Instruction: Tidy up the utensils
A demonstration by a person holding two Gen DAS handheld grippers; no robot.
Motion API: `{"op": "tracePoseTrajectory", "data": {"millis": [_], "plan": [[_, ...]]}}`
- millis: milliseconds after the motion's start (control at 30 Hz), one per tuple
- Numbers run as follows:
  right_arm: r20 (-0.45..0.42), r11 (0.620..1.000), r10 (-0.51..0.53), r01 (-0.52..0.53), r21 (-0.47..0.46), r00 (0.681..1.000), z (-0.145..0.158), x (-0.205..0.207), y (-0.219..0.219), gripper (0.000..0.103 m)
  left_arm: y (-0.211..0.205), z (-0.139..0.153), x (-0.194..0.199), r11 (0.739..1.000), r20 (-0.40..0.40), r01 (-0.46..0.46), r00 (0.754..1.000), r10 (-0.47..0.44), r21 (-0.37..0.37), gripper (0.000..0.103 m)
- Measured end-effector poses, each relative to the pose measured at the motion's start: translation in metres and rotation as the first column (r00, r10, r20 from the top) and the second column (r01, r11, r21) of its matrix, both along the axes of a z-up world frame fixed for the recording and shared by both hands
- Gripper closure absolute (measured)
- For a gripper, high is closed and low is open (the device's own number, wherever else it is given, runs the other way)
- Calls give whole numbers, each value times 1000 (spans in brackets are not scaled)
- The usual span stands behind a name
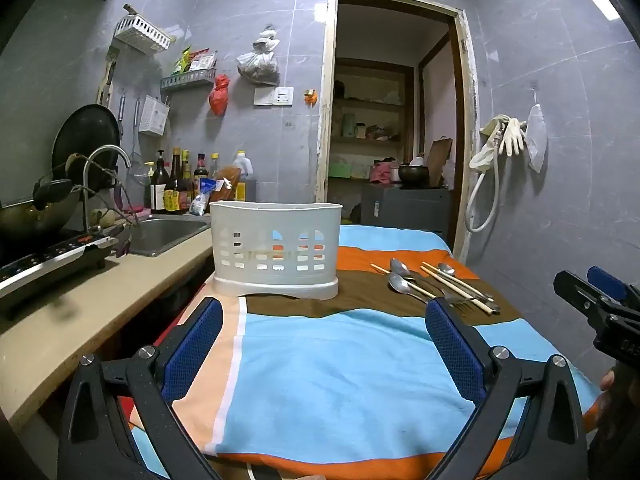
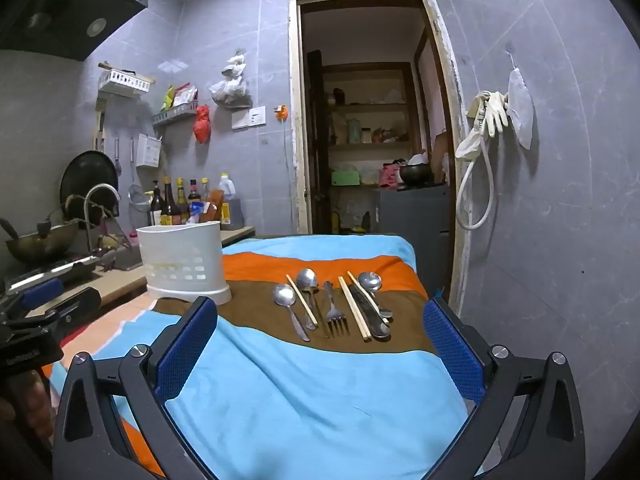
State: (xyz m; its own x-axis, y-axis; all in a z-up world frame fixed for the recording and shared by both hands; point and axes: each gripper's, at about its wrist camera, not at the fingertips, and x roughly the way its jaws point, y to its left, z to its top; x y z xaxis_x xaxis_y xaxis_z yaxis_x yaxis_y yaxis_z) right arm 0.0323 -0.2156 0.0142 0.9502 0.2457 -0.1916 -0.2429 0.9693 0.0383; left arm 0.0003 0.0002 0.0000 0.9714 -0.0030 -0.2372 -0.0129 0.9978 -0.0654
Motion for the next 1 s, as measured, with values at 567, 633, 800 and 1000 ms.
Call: {"op": "tracePoseTrajectory", "data": {"millis": [567, 633, 800, 1000], "plan": [[-6, 1000, 8, -8, -3, 1000, 2, 3, 5, 0, 3, -5, 0, 1000, 1, -1, 1000, 1, 8, 4], [-4, 1000, 12, -12, -5, 1000, 1, 2, 5, 0, 1, -4, 0, 1000, 1, -3, 1000, 3, 10, 4], [-5, 1000, 14, -14, -6, 1000, 0, 3, 4, 0, 1, -1, 0, 1000, 1, -1, 1000, 1, 10, 4], [-6, 1000, 12, -12, -4, 1000, -2, 5, 3, 0, 1, -1, 0, 1000, 1, -2, 1000, 2, 9, 4]]}}
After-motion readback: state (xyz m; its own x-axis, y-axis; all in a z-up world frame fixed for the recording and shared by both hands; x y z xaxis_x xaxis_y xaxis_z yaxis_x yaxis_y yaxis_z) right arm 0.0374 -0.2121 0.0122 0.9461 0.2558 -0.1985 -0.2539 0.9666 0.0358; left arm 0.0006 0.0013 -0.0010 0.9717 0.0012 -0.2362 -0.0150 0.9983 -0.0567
